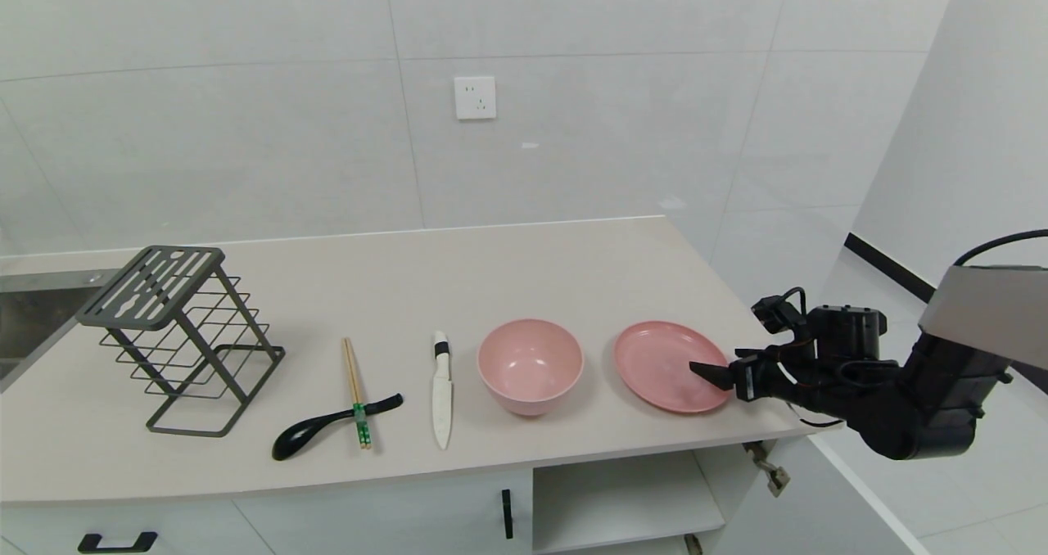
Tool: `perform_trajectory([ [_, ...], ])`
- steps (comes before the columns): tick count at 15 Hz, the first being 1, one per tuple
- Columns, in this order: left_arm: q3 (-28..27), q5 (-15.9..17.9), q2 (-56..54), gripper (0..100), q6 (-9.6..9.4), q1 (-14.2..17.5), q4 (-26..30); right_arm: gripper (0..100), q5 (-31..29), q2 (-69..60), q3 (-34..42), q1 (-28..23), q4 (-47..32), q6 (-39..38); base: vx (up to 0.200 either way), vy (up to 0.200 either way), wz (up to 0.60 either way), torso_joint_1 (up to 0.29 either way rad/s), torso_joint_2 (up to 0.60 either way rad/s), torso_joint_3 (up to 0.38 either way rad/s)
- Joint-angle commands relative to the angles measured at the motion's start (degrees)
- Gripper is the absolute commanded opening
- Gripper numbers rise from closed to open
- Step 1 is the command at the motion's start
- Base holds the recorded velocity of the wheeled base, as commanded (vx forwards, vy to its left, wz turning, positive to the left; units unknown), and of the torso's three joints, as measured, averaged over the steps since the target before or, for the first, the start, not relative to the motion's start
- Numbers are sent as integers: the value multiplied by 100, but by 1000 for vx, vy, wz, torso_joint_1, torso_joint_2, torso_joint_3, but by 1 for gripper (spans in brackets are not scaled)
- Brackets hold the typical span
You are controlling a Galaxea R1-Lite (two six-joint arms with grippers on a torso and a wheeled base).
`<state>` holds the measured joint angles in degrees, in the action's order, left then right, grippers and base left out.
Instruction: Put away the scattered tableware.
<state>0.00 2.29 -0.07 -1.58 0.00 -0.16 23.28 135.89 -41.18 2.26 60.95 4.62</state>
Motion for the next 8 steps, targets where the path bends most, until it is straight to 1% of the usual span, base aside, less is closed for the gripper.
perform_trajectory([
  [1, 0, -1, 7, 100, 0, 0, -2, 100, 1, 192, -83, 12, 4, 13, 0, 0, 0, 0, 0, 0],
  [6, 0, -9, 7, 100, 0, 0, -2, 100, 1, 307, -66, 302, 163, 13, 0, 0, 0, 0, 0, 0],
  [8, 0, -9, 7, 100, 0, 0, -2, 100, -43, 351, -83, 328, 154, 13, 0, 0, 0, 0, 0, 0],
])
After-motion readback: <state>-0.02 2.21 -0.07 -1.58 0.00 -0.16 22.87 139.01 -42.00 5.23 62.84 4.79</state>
